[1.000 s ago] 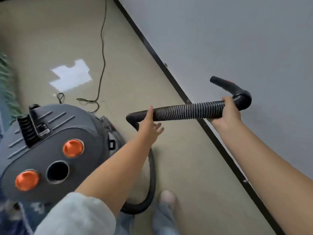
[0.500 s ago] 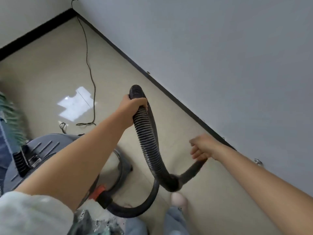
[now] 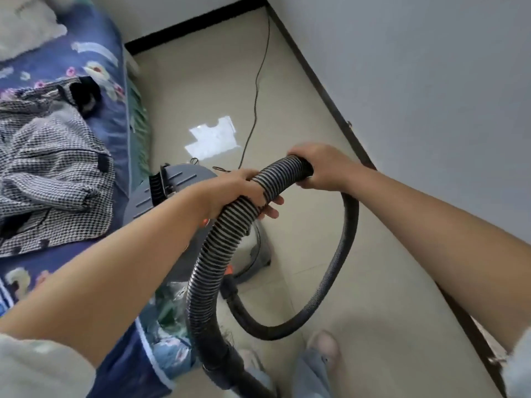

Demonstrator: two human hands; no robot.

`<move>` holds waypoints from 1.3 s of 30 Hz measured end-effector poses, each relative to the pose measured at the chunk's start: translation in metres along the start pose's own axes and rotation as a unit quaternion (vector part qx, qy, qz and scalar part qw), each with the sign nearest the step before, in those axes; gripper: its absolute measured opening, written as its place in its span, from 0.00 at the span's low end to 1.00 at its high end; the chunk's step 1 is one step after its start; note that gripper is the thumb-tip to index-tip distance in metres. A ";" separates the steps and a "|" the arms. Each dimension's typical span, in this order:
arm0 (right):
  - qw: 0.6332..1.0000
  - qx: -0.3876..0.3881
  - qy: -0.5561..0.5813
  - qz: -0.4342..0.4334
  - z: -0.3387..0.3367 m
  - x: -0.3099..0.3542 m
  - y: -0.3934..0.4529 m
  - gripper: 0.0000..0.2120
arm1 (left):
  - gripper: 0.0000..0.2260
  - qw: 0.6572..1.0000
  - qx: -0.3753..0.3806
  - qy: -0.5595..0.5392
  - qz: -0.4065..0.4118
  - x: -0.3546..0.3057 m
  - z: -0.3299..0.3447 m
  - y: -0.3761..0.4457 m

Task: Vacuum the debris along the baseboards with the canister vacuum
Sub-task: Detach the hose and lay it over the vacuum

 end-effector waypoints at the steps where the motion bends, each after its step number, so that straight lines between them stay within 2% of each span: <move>1: 1.000 -0.002 0.003 -0.006 0.004 0.010 0.008 0.19 | 0.27 1.000 0.000 -0.018 -0.009 0.012 -0.009 -0.013; 5: 0.999 -0.024 -0.012 0.019 0.013 0.035 0.031 0.14 | 0.26 0.999 -0.021 0.010 -0.045 0.067 -0.038 -0.074; 9: 0.996 -0.030 -0.038 0.073 0.017 0.060 0.046 0.17 | 0.32 0.988 -0.146 0.047 -0.028 0.120 -0.062 -0.122; 13: 0.988 0.008 -0.104 0.114 0.047 0.095 0.048 0.15 | 0.16 0.939 -0.319 0.131 0.012 0.163 -0.067 -0.159; 15: 0.981 0.044 -0.162 0.096 0.064 0.115 0.049 0.15 | 0.15 0.916 -0.363 0.164 0.045 0.176 -0.067 -0.177; 17: 0.982 0.081 -0.162 0.045 0.078 0.138 0.055 0.16 | 0.15 0.895 -0.390 0.207 0.058 0.183 -0.072 -0.193; 21: 0.982 0.104 -0.134 -0.077 0.094 0.183 0.077 0.18 | 0.18 0.876 -0.388 0.277 0.069 0.174 -0.085 -0.207; 23: 0.983 0.079 -0.122 -0.111 0.093 0.194 0.089 0.22 | 0.20 0.864 -0.401 0.298 0.065 0.168 -0.098 -0.212; 27: 0.969 0.010 -0.189 -0.156 0.080 0.194 0.127 0.27 | 0.19 0.849 -0.396 0.351 0.011 0.156 -0.138 -0.218; 30: 0.961 0.007 -0.221 -0.168 0.063 0.193 0.170 0.29 | 0.17 0.838 -0.374 0.395 -0.040 0.134 -0.177 -0.213; 33: 0.956 -0.016 -0.232 -0.178 0.046 0.191 0.216 0.31 | 0.14 0.826 -0.385 0.408 -0.046 0.113 -0.225 -0.207; 39: 0.959 0.034 -0.252 -0.126 0.052 0.177 0.296 0.31 | 0.12 0.836 -0.368 0.405 -0.050 0.121 -0.311 -0.172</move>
Point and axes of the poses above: each hand's wrist, its own y-axis towards the middle knuckle, its own z-axis out of the palm, x = y × z, the point moved 4 cm from there along y, towards the middle knuckle, and after that the axes turned 15 degrees about x, right-handed, at the moved point
